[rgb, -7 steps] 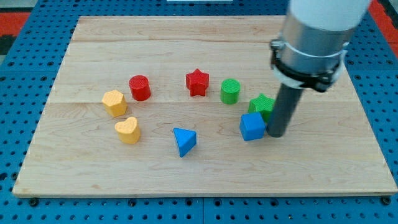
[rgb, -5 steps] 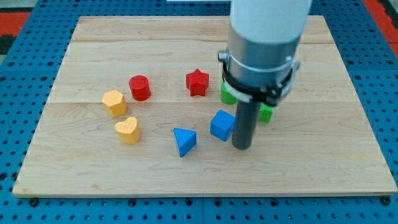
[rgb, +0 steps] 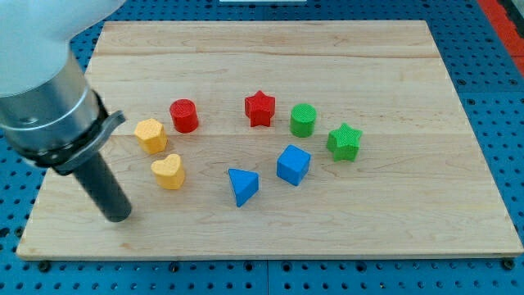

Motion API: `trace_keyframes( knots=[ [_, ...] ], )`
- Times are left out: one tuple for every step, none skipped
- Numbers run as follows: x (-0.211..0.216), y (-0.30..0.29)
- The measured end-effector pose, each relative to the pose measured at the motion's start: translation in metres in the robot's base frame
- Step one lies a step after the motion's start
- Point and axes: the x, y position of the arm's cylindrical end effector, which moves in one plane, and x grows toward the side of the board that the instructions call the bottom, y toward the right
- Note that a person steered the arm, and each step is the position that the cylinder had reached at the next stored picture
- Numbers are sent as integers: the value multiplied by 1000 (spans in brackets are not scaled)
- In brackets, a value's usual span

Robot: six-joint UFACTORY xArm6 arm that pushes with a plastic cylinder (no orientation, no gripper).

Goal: Move the yellow blocks to the bottom of the red circle

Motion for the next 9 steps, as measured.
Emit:
trace_keyframes(
  knots=[
    [-12, 5],
    [-26, 6],
    [-31, 24],
    [-31, 57],
    [-31, 49],
    [-43, -22],
    [-64, -65],
    [-91, -64],
    [-105, -48]
  ],
)
